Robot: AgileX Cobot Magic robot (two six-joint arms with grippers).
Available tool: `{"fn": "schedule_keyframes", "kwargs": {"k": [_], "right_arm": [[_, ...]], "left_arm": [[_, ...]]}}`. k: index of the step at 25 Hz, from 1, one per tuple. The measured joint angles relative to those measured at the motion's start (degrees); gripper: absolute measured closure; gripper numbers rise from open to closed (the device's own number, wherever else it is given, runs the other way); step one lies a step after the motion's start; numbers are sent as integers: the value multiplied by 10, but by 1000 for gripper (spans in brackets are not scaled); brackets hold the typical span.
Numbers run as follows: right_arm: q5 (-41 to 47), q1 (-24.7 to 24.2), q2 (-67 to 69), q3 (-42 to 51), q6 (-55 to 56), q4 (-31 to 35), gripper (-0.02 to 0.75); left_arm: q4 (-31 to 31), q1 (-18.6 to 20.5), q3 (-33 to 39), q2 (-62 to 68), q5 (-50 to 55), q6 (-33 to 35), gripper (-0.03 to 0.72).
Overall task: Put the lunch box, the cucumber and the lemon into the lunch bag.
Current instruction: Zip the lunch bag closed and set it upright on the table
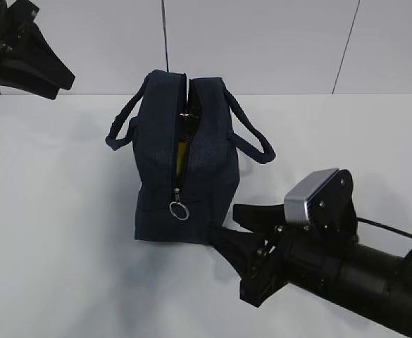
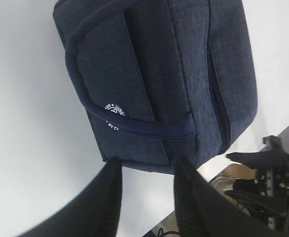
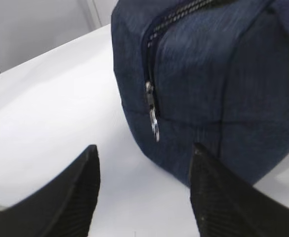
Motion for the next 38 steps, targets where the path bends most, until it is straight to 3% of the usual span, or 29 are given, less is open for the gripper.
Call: {"fn": "schedule_keyframes", "kwargs": {"k": [11,38], "right_arm": [[-25,0,77,-35,4,-37,305],[-30,0,180,-161,61,-50,305]], "left_arm": [[0,0,0,0,0,0,433],[0,0,0,0,0,0,433]]}}
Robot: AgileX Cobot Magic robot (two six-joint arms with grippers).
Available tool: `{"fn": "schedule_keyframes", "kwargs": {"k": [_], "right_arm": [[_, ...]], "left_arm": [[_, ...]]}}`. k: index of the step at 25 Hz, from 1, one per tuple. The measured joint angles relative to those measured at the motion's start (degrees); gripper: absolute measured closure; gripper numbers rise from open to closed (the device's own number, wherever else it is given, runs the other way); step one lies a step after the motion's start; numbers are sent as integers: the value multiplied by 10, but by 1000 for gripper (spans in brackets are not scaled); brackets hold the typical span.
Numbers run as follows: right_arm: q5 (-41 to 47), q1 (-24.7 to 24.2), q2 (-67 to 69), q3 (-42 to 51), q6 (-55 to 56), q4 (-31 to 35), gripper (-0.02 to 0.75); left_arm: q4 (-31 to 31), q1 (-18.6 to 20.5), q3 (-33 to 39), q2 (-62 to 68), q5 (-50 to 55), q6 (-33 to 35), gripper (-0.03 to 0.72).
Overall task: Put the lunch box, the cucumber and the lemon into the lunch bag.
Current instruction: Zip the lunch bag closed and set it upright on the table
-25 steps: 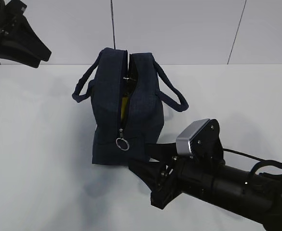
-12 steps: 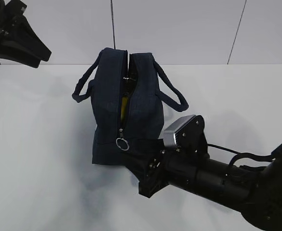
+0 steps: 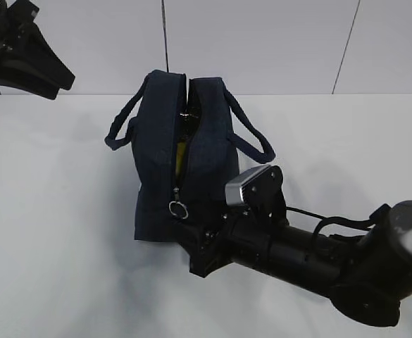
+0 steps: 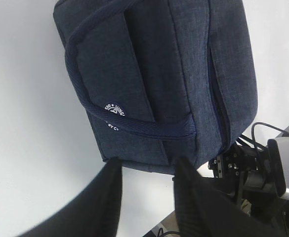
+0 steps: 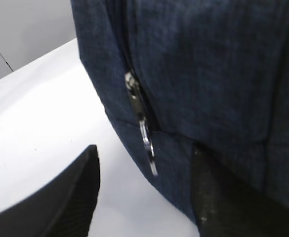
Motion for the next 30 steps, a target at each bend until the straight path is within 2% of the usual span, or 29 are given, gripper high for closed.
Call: {"fn": "schedule_keyframes", "kwargs": {"k": [9,30], "right_arm": [[6,0,1,-38,12,-24,305],[13,0,9,-40,61,-44,305]], "left_arm": [[0,0,0,0,0,0,433],[0,0,0,0,0,-1,440]]}}
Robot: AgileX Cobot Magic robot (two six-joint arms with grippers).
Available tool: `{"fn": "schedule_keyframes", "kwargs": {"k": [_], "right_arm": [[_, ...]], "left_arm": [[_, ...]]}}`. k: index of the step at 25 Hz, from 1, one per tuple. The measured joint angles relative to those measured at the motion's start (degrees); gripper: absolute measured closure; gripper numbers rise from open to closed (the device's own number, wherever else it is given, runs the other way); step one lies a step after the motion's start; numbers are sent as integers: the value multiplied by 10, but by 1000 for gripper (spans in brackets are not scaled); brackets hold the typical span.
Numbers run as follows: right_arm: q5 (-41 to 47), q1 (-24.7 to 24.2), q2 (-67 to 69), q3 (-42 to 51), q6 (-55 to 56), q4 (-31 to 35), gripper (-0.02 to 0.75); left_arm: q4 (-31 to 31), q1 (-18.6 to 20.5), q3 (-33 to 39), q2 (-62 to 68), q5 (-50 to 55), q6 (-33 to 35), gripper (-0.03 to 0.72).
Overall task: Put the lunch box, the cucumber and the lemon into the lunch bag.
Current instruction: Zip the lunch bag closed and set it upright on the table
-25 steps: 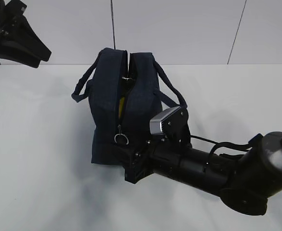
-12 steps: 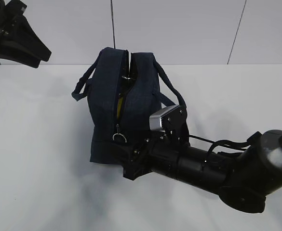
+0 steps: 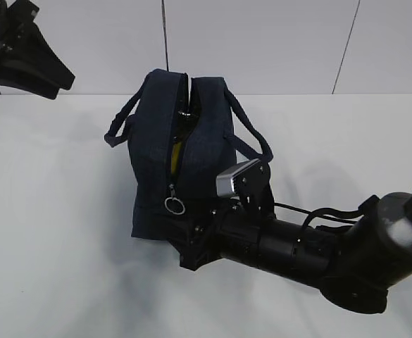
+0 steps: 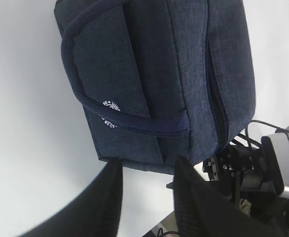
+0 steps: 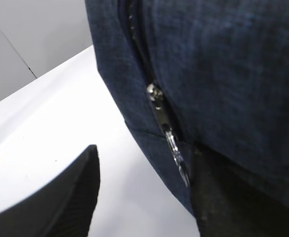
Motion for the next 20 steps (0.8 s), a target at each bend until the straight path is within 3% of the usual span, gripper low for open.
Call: {"fn": "schedule_keyframes", "kwargs": {"k": [20], "right_arm": [[-13,0,21,-19,14,-15,305]], "left_arm": [[0,0,0,0,0,0,445]]}}
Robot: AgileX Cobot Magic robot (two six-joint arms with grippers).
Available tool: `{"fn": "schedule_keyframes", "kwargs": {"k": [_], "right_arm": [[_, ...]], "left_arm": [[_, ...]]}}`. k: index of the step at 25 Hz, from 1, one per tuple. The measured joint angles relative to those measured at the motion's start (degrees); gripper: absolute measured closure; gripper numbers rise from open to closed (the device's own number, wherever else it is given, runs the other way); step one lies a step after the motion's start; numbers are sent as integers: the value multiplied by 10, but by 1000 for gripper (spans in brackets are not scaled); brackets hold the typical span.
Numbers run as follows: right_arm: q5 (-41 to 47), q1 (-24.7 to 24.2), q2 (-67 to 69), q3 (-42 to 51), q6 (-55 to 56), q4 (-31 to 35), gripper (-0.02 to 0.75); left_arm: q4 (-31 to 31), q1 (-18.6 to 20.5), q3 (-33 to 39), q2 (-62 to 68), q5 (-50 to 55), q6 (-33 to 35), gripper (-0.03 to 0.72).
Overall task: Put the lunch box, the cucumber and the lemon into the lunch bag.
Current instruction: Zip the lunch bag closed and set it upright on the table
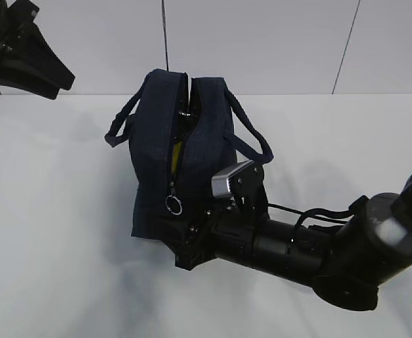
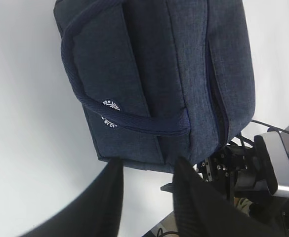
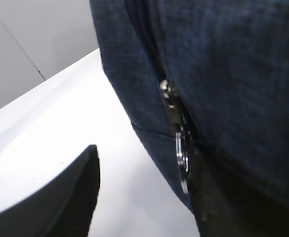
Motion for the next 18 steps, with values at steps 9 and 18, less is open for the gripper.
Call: {"fn": "schedule_keyframes", "kwargs": {"k": [9,18], "right_arm": [[0,0,0,0,4,5,377],[0,0,0,0,8,24,526]], "left_arm": [[0,0,0,0,0,0,445],[0,0,0,0,0,0,447]]}}
